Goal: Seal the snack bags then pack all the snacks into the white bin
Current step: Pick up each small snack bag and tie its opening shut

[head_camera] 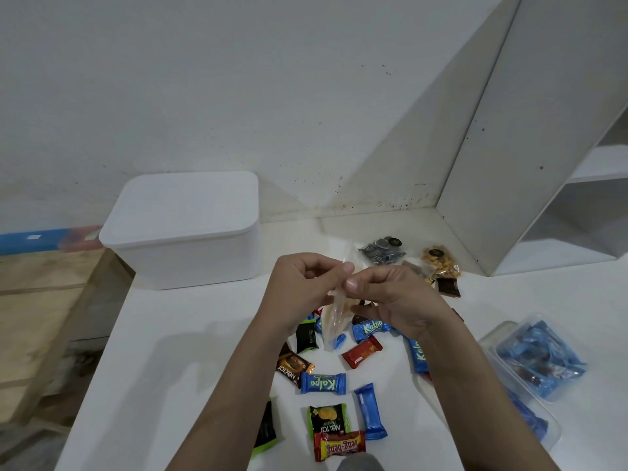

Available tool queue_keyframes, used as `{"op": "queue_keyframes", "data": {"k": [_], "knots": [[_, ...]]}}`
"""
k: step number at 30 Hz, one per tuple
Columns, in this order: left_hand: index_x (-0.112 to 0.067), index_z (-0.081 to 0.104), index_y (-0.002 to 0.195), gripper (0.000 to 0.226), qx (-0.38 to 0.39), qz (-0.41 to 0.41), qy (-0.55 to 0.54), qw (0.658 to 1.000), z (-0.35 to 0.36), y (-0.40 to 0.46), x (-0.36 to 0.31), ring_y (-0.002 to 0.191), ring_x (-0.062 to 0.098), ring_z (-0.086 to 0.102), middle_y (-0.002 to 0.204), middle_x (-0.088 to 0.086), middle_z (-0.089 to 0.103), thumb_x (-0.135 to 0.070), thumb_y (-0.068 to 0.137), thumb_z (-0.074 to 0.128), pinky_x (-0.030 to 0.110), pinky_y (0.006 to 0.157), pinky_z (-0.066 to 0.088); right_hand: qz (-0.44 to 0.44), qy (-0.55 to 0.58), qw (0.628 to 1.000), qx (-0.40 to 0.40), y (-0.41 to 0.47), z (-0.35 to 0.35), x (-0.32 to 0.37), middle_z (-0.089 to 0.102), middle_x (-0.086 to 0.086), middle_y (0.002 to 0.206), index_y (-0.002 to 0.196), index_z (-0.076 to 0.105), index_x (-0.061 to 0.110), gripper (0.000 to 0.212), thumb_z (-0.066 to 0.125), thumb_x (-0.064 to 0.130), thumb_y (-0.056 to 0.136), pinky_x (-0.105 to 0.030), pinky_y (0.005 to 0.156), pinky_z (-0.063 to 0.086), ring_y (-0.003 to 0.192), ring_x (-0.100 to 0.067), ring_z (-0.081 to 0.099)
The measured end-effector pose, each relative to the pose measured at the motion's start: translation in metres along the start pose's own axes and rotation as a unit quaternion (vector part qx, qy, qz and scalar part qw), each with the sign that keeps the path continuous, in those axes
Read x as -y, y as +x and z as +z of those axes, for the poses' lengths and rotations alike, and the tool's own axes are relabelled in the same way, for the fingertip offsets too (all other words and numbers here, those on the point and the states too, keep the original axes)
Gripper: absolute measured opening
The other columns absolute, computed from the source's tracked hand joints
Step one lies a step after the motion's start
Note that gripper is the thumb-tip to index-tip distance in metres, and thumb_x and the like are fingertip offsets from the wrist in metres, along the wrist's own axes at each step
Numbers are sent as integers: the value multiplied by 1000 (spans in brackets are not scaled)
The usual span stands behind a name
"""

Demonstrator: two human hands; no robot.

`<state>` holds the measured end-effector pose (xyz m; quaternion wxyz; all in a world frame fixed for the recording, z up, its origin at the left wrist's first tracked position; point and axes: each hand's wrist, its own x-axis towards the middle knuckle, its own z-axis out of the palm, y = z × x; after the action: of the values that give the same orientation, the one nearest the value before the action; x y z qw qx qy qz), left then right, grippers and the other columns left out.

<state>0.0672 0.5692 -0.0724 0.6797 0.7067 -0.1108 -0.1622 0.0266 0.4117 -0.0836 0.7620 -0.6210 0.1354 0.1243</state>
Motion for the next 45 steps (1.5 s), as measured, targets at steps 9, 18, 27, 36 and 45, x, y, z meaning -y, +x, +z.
{"op": "queue_keyframes", "data": {"k": [9,18,27,36,45], "knots": [[-5,67,84,9,-26,-11,-43,999,-10,3,2,72,14,73,75,2,75,-4,89,60,22,56,54,-29,21,999,2,-2,4,4,66,-20,97,86,67,-2,14,65,9,79,-38,90,52,93,-27,63],[-11,71,78,22,11,12,83,996,-9,-1,-9,76,30,71,75,12,72,-32,74,75,40,67,61,-79,-116,989,-47,-5,10,6,74,-13,93,90,73,3,19,71,18,78,-45,96,51,100,-29,68],[-7,67,77,12,0,-12,33,999,-14,1,-5,66,18,68,69,5,70,-5,88,61,27,59,56,-110,-53,992,-14,-3,11,3,71,-20,97,77,73,9,16,61,1,86,-44,97,51,103,-38,64],[-2,67,84,13,-20,-38,-24,999,-10,6,-2,70,18,71,77,9,72,-5,92,56,24,57,55,-143,-69,986,-44,4,15,-2,71,-12,83,77,70,10,16,60,8,89,-47,94,51,85,-26,64],[1,60,92,17,-128,-74,-239,960,-6,24,-9,86,27,73,94,18,74,-12,97,49,25,63,59,-211,-424,878,-71,8,4,-29,14,29,136,146,13,41,126,88,55,45,-21,98,29,127,3,21]]}}
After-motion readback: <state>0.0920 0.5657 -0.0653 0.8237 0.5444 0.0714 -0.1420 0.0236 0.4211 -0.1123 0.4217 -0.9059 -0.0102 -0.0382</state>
